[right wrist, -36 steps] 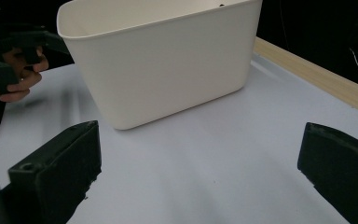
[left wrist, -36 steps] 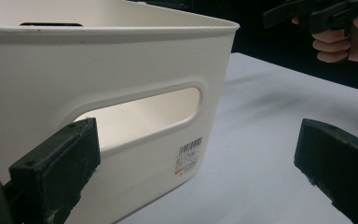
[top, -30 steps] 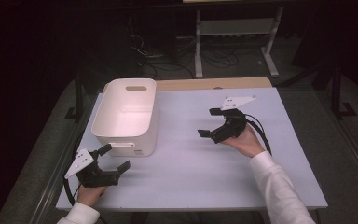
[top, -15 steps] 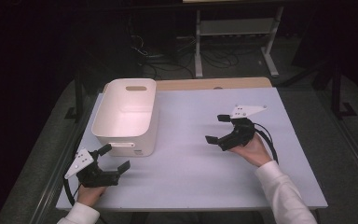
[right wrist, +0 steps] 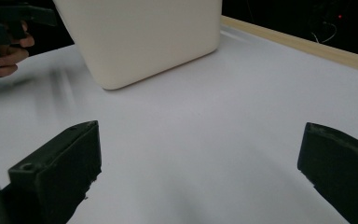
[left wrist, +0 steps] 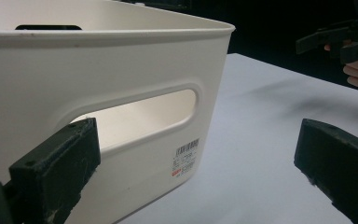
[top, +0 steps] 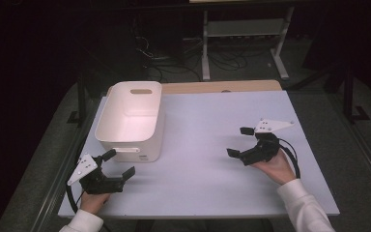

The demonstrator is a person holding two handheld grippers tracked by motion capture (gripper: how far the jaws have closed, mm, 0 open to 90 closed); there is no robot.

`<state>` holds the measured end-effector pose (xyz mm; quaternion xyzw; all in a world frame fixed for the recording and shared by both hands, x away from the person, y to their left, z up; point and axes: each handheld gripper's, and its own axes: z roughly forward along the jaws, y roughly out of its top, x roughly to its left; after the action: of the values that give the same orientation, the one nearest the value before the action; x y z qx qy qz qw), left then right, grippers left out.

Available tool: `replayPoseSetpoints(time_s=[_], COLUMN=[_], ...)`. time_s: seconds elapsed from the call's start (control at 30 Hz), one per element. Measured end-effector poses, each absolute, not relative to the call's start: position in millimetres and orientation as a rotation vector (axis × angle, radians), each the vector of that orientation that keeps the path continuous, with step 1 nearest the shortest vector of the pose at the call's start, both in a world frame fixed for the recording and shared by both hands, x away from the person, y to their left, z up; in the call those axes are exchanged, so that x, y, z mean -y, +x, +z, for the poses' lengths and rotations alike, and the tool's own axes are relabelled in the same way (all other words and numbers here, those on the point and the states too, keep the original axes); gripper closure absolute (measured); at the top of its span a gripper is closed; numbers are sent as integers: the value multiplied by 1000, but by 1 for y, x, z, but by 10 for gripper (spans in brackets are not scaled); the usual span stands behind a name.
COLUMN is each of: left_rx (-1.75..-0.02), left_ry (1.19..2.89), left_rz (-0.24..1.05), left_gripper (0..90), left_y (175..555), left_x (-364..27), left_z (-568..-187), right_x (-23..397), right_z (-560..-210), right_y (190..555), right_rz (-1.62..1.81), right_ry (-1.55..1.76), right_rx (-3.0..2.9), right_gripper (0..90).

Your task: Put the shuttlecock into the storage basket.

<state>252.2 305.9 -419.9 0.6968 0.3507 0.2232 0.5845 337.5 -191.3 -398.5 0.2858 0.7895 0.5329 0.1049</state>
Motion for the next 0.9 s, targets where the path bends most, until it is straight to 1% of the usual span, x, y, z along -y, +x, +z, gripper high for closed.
replayPoseSetpoints(time_s=[0.13,0.9], left_rx=[-818,-818], left_ry=[1626,1624], left_rz=[520,522], left_gripper=[0,0], left_y=[252,252], left_x=[-306,-306], left_z=[-420,-420], right_x=[203,234], right_z=[-402,-413], right_y=[332,315], right_rz=[1560,1520], right_ry=[869,935], right_rx=[-2312,-2298], right_gripper=[0,0])
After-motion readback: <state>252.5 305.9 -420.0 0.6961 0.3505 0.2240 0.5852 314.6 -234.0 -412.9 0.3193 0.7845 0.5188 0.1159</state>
